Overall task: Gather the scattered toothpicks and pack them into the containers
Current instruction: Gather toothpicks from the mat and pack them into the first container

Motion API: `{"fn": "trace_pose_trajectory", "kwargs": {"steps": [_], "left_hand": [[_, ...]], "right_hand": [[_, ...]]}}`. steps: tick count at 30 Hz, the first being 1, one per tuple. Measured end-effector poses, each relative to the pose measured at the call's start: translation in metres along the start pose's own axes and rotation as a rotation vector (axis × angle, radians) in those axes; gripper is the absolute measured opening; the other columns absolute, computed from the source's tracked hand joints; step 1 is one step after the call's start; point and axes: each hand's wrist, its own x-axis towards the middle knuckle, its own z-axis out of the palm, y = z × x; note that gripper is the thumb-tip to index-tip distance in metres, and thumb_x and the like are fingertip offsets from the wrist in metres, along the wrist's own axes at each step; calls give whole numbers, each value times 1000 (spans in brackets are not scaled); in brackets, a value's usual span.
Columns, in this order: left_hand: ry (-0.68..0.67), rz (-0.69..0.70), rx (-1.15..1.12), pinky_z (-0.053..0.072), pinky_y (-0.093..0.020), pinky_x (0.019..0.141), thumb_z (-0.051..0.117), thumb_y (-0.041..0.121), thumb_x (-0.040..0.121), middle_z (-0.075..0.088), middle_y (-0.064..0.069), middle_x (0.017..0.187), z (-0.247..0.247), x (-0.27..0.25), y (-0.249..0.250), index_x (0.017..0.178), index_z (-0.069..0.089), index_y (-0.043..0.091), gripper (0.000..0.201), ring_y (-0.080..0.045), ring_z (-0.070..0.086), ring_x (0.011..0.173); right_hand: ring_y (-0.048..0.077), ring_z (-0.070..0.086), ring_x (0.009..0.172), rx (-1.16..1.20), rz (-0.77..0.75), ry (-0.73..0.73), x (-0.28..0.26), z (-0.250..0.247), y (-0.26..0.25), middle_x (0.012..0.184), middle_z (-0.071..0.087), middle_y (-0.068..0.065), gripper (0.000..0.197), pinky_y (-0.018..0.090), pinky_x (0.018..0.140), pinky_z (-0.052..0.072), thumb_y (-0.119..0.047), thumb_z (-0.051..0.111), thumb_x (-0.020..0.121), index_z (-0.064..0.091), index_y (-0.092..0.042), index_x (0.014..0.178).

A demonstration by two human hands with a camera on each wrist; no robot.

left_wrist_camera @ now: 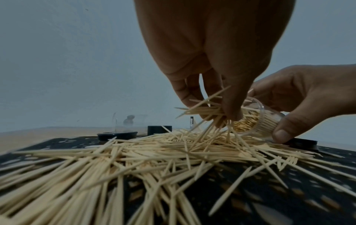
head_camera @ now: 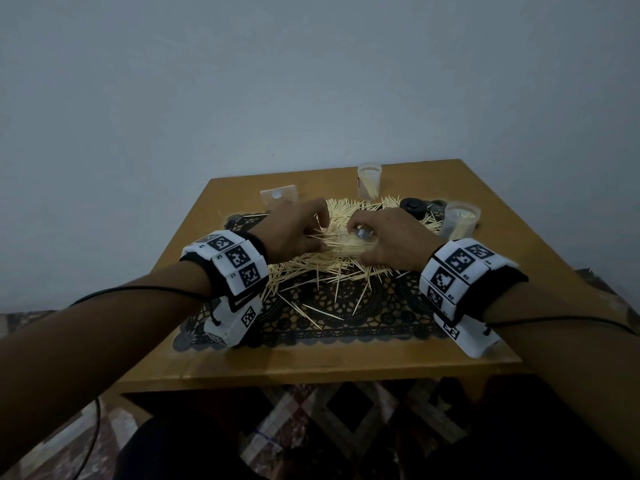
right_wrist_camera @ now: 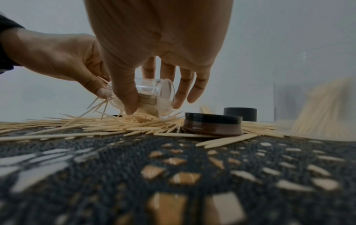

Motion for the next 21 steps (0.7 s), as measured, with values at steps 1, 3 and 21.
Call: {"fn": "trace_pose_trajectory", "kwargs": {"steps": [1,3,21], "left_hand": [[2,2,15,43,-13,64,79,17,76,63,3,89,0,1,1,93,56,15,29,-9,60,80],[-12,16,55,40,-14,61,79,19,76,63,5,81,-1,2,2,86,60,16,21,-9,59,75],[153,-6,-124,56,-40,77,72,1,77,66,-4,87,0,9,6,87,69,11,14,-19,67,82]], "right_hand": [[19,60,92,-1,0,1,0,0,0,109,68,4,47,32,80,50,-24,81,74,61,-18,116],[20,61,92,-4,8,2,1,1,0,108,67,4,47,33,80,51,-24,81,74,61,-18,116],[22,61,94,15,53,8,2,1,2,111,67,7,48,34,80,52,-25,80,74,58,-17,116]]}}
